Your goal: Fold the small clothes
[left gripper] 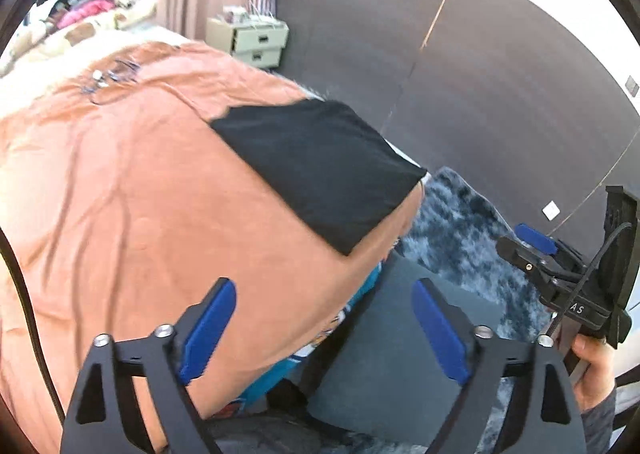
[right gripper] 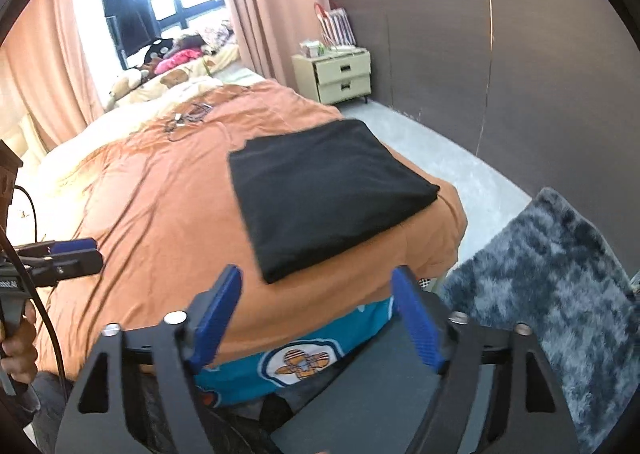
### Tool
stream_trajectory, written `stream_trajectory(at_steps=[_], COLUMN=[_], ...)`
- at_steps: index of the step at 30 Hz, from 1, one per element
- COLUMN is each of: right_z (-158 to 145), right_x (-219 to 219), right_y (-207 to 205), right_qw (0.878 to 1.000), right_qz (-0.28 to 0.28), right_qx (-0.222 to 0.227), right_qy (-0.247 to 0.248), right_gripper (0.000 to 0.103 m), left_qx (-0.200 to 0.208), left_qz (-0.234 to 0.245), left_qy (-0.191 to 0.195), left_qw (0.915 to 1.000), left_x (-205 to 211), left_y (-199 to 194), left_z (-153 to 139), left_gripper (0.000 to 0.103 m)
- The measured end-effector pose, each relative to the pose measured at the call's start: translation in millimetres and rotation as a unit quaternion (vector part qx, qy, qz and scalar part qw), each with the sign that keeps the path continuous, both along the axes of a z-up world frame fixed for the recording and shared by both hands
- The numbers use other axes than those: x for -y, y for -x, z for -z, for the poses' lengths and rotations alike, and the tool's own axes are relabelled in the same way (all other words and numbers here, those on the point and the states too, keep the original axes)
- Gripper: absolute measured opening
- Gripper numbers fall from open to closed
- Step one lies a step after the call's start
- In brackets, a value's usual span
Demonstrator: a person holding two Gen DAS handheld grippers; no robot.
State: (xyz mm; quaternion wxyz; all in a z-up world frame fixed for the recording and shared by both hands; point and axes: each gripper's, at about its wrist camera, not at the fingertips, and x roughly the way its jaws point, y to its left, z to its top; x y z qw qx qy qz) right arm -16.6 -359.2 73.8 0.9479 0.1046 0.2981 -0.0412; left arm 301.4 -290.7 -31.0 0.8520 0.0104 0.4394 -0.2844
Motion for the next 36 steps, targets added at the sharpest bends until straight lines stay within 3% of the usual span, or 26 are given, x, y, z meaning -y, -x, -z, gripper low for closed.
stream_trajectory(at_steps=[4, 9, 23, 36], right_z=[-4, -4, 3, 33], right_x=[-28, -50, -88, -108], right_y=[30, 64, 132, 180], right_qw=[1.0, 0.999, 0.997, 0.99], right_qz=[-0.007, -0.016, -0.049, -0.089], right_qx=[0.006, 0.025, 0.05, 0.103], right_qy=[0.015, 0.016, 0.033, 0.033], right_gripper=[0.086, 0.103, 0.103, 0.103], left_qx=[0.026, 0.054, 0.124, 0.199], left_qz=[-0.022, -0.041, -0.111, -0.195], left_qy=[0.008, 0.011, 0.006, -0.017], left_qw=[0.9994, 0.9976, 0.986, 0.9603], left_x=[-43, -90, -185, -246], left_y=[31, 69, 186, 274], left_z=[-14, -21, -25, -26], left_gripper=[0.1, 0.103, 0.103, 0.103])
